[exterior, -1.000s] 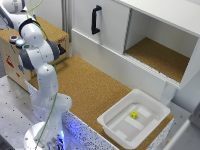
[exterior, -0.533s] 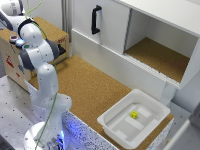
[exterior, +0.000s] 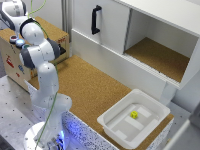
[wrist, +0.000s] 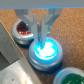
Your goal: Push down the blue button to turn off the blue light
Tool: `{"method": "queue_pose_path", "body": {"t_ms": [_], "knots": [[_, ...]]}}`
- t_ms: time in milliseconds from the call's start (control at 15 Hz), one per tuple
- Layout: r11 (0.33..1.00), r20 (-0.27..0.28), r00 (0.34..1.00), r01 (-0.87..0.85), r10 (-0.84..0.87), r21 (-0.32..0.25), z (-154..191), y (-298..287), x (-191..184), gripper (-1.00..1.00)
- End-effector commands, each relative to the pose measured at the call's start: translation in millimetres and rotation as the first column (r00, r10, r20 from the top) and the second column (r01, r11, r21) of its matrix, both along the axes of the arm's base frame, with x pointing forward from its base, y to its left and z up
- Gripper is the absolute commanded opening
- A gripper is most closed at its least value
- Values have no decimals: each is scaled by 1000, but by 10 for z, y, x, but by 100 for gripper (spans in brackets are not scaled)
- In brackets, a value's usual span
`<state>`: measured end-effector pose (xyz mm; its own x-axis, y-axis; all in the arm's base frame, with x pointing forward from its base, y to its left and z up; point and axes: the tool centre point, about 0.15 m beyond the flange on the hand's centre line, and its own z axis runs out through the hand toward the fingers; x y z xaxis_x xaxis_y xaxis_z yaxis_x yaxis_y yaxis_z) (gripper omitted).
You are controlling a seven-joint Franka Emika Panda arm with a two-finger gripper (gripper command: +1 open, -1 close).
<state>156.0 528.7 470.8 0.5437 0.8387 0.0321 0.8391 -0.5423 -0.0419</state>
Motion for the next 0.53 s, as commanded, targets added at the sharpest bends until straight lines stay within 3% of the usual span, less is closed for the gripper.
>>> {"method": "queue_pose_path", "body": {"t_ms": [0, 133, 200, 267, 333, 400, 467], "knots": [[998, -12, 999, 44, -44, 42, -442, -136, 25, -100], [1000, 91, 996, 11, -13, 25, -339, -10, -22, -100], [1000, 176, 984, 10, -13, 20, -64, 24, -108, -100], [999, 222, 975, 14, -21, 34, 159, 4, -156, -100], [1000, 259, 966, 3, -11, 29, 491, -18, -191, -100], [1000, 239, 971, -18, 13, 19, 723, -40, -160, -100], [1000, 220, 975, -23, 22, 1, 886, -71, -119, 100]]}}
